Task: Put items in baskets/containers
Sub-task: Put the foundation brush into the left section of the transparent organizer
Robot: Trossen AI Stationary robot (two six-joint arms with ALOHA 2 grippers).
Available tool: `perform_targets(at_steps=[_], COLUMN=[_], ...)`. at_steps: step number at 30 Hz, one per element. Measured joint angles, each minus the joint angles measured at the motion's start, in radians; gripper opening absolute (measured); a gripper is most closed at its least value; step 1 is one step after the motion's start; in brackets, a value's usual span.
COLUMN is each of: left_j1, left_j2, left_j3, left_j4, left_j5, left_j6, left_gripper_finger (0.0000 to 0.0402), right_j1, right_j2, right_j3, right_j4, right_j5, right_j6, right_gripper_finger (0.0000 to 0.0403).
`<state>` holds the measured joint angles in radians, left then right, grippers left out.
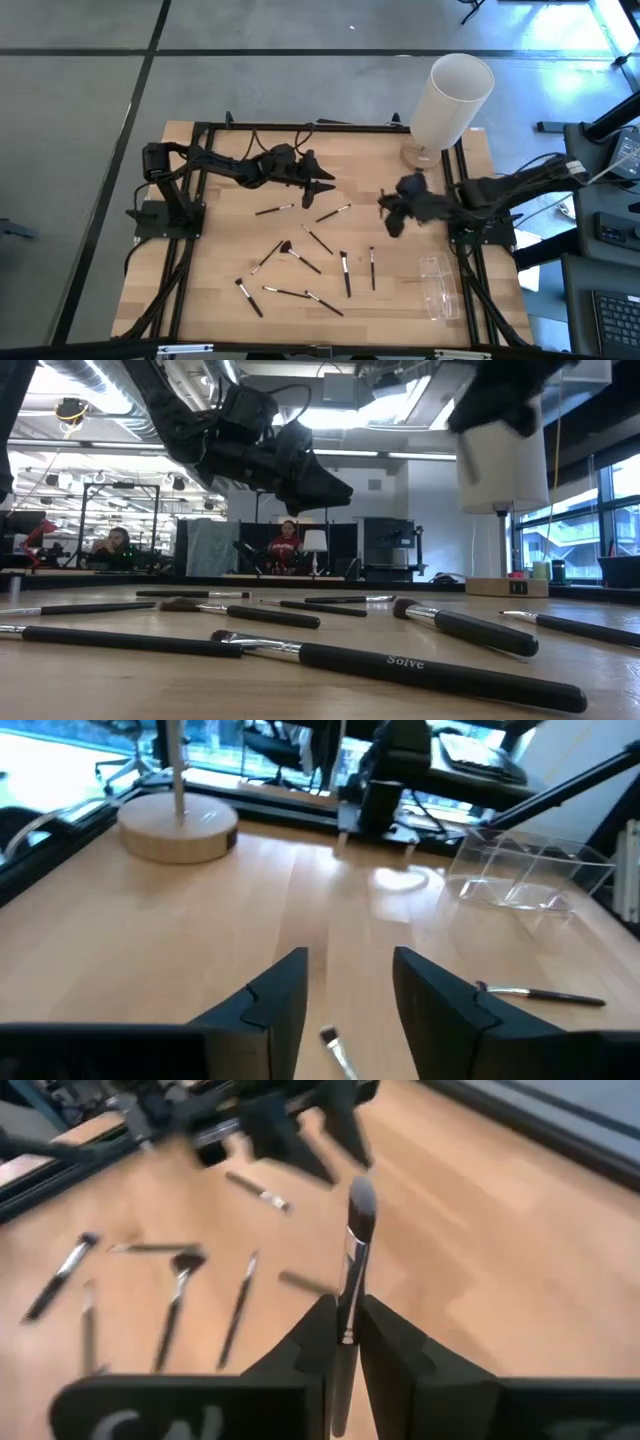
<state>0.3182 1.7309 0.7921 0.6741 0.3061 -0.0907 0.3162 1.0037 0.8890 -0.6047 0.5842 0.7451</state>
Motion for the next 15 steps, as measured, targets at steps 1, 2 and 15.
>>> perform_targets(at_steps=[1,2,15], left_j1=[0.004,0.006,0.019], left_j2=[0.000,0.000,-0.083], left_j3=[0.000,0.000,0.000], left_j4=[-0.002,-0.004,-0.131], left_j5=[-0.001,-0.001,-0.135], left_j6=[0.000,0.000,0.082], left_gripper_finger=[0.0148,0.0148,0.0148], right_j1=[0.041,0.083,0.524], right_j2=[-0.002,-0.003,0.025], right_j3=[0.026,0.045,0.026], right_j4=[-0.068,-0.133,-0.489], right_j5=[0.019,0.037,0.127], right_j6=[0.052,0.110,0.718], right_gripper_finger=[0.0041,0.0039,0.0039])
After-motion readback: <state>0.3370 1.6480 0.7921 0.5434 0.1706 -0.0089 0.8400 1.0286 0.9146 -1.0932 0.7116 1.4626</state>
